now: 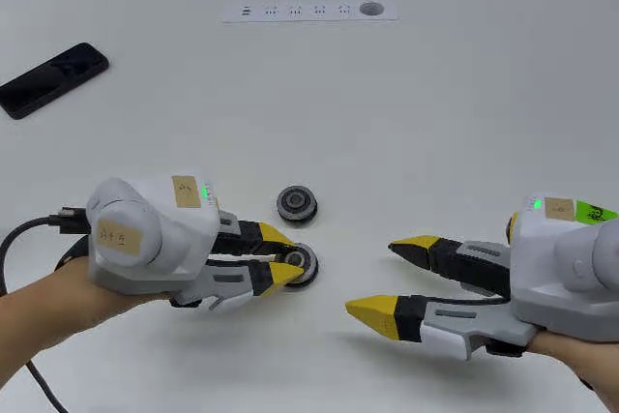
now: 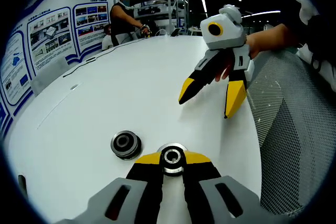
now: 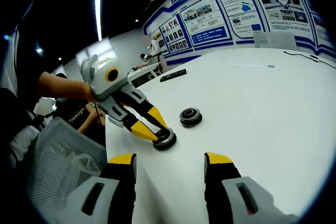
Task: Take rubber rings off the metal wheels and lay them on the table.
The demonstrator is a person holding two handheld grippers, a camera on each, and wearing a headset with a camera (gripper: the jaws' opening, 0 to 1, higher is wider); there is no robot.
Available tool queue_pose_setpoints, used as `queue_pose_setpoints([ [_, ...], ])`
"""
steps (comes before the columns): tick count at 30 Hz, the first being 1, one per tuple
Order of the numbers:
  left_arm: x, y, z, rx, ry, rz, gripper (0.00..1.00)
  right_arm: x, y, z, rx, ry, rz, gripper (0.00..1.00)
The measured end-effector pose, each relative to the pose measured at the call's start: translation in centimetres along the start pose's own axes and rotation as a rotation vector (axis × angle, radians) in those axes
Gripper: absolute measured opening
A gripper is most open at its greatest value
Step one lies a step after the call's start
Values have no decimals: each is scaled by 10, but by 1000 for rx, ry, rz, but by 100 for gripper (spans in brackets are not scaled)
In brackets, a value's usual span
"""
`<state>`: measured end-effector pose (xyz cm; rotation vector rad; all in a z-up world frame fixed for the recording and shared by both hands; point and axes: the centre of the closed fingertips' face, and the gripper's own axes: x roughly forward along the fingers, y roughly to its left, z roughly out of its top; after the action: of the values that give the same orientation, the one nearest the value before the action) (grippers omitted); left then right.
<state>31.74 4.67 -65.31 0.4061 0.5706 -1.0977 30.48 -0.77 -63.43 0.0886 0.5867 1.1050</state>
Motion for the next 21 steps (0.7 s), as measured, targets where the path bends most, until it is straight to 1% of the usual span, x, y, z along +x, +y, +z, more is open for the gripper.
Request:
queue_pose_setpoints([
  [4, 0, 0, 0, 1, 13, -2, 14, 4, 3, 6, 26, -19, 7, 52],
  [6, 0, 0, -1, 3, 22, -6, 14, 8, 4, 10, 64, -44, 8, 52],
  [7, 0, 0, -1, 9, 23, -8, 13, 9, 4, 11, 76, -48, 5, 50],
  [9, 0, 0, -2, 14, 18, -11, 13, 14, 4, 10, 79, -40, -9, 49],
  [10, 0, 0, -2, 29, 15, -12, 13, 17, 5, 10, 110, -42, -15, 49],
  [12, 0, 0, -2, 34, 20, -14, 13, 21, 10, 10, 175, -53, 2, 49],
  [14, 0, 1, -2, 44, 29, -23, 13, 26, 13, 14, 240, -88, 5, 49],
  [15, 0, 0, -2, 52, 35, -28, 13, 28, 14, 17, 285, -111, 8, 49],
  [17, 0, 0, -2, 59, 39, -33, 13, 30, 15, 25, 351, -162, 15, 49],
  [18, 0, 0, -2, 62, 42, -35, 13, 31, 16, 29, 403, -188, 22, 49],
  [19, 0, 0, -3, 63, 42, -36, 13, 32, 17, 30, 422, -193, 34, 49],
  [20, 0, 0, -3, 63, 42, -37, 13, 34, 18, 27, 446, -177, 33, 49],
  [21, 0, 0, -3, 62, 42, -37, 13, 36, 17, 24, 453, -160, 25, 49],
])
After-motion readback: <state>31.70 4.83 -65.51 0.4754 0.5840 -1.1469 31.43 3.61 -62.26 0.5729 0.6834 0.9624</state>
